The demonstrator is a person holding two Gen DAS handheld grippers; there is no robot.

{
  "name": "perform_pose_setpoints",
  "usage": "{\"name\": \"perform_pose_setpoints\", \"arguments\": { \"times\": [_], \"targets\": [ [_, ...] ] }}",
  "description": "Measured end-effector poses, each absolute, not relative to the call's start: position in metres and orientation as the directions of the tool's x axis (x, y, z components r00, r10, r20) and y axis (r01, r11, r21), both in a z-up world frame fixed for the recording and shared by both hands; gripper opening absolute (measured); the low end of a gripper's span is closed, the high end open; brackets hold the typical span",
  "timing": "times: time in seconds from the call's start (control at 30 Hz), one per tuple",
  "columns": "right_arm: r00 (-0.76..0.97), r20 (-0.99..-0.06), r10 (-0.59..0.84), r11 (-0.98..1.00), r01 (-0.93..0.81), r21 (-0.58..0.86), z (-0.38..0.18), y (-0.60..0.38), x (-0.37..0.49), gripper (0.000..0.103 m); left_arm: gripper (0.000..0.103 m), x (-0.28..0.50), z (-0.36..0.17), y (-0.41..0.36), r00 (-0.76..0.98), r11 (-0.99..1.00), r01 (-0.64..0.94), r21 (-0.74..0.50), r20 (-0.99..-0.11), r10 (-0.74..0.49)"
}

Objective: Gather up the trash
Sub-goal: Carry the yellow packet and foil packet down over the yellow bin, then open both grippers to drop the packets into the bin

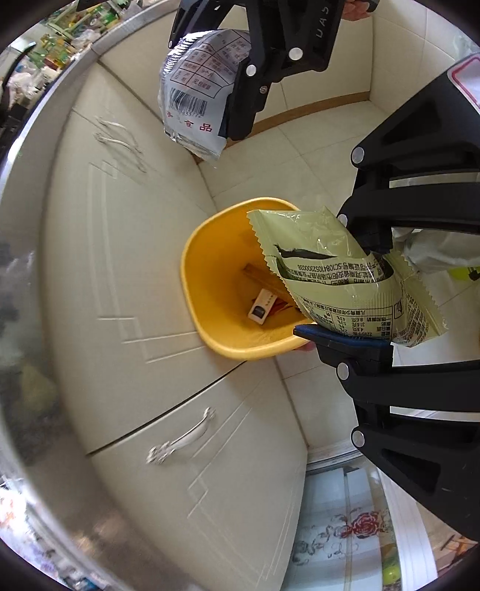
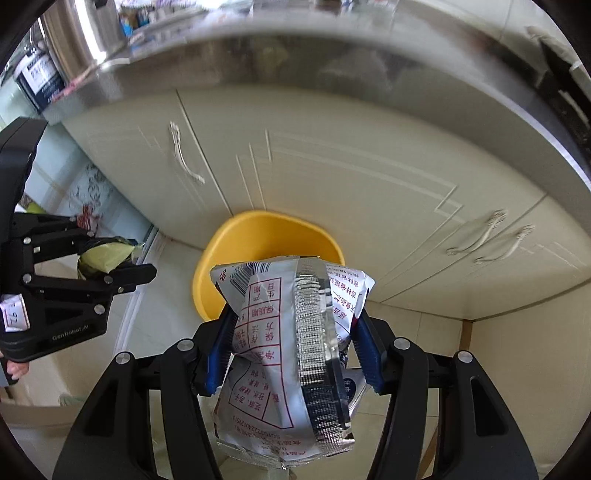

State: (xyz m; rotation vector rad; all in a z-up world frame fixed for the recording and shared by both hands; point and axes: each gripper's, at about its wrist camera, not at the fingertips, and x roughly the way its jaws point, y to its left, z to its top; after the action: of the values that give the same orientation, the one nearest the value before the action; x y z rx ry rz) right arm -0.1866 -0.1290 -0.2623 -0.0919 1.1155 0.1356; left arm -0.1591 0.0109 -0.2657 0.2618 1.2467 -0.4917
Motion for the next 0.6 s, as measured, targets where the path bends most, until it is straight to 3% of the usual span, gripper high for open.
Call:
{"name": "perform_pose_setpoints", "arguments": {
  "times": [0.6],
  "targets": [
    [0.299,-0.948,0.113,0.970,-0.239,0.041,-0.371,-0.133,-0.138,0.060,0.031,-0.125,-0.353,-0.009,0.143,0.870,0.486,-0.086,-0.974,-0.176]
  ]
}}
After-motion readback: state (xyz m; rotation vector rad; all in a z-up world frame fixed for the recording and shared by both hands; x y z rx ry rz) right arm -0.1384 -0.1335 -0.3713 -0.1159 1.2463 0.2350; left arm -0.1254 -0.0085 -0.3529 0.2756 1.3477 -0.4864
